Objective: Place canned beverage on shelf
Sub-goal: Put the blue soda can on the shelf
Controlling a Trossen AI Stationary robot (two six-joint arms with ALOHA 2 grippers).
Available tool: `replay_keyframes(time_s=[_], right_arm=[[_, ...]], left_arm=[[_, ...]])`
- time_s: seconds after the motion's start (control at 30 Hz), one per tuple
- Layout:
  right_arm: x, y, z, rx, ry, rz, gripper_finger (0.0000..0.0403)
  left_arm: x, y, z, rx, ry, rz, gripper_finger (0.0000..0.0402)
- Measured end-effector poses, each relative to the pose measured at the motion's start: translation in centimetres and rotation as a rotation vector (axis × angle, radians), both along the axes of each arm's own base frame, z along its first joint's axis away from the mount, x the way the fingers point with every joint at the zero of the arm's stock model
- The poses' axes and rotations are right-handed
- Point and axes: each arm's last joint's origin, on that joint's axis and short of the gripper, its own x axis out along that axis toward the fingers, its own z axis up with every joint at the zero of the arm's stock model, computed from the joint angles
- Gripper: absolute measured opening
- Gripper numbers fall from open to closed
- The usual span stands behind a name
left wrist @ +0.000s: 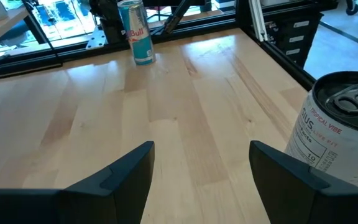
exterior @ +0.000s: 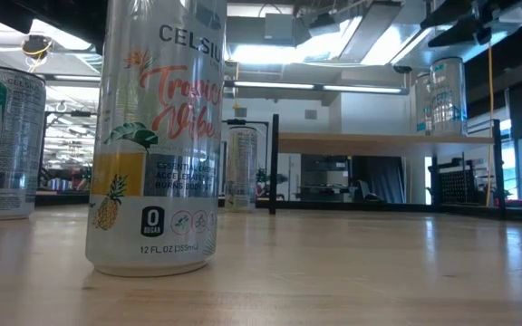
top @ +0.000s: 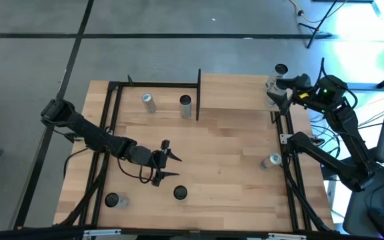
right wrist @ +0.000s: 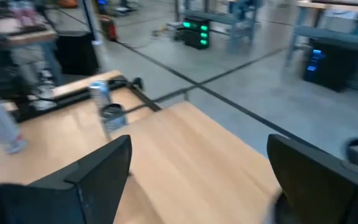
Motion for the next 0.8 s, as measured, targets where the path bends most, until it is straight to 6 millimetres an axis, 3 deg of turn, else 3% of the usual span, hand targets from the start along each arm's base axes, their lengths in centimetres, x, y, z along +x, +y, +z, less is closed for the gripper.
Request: replay_keyframes(time_s=[0.3,0.5,0.8], right_arm=[[1.5,-1.9,0.3,-0.001,-0.030,0.074,0.0362],[4.9,-3.5,0.1,-0.021,-0.026,0.165,0.0362],[10.5,-1.2,0.6,-0.089,0.009,0.323,0.0362]], left_arm=[[0.3,0.2,0.6,0.040,-0.069,0.042,0.0247],[0.5,0.8,0.7,0.043,-0.077,0.067,0.0247],[0.5,0.9,0.5,0.035,-0.062,0.057,0.0247]])
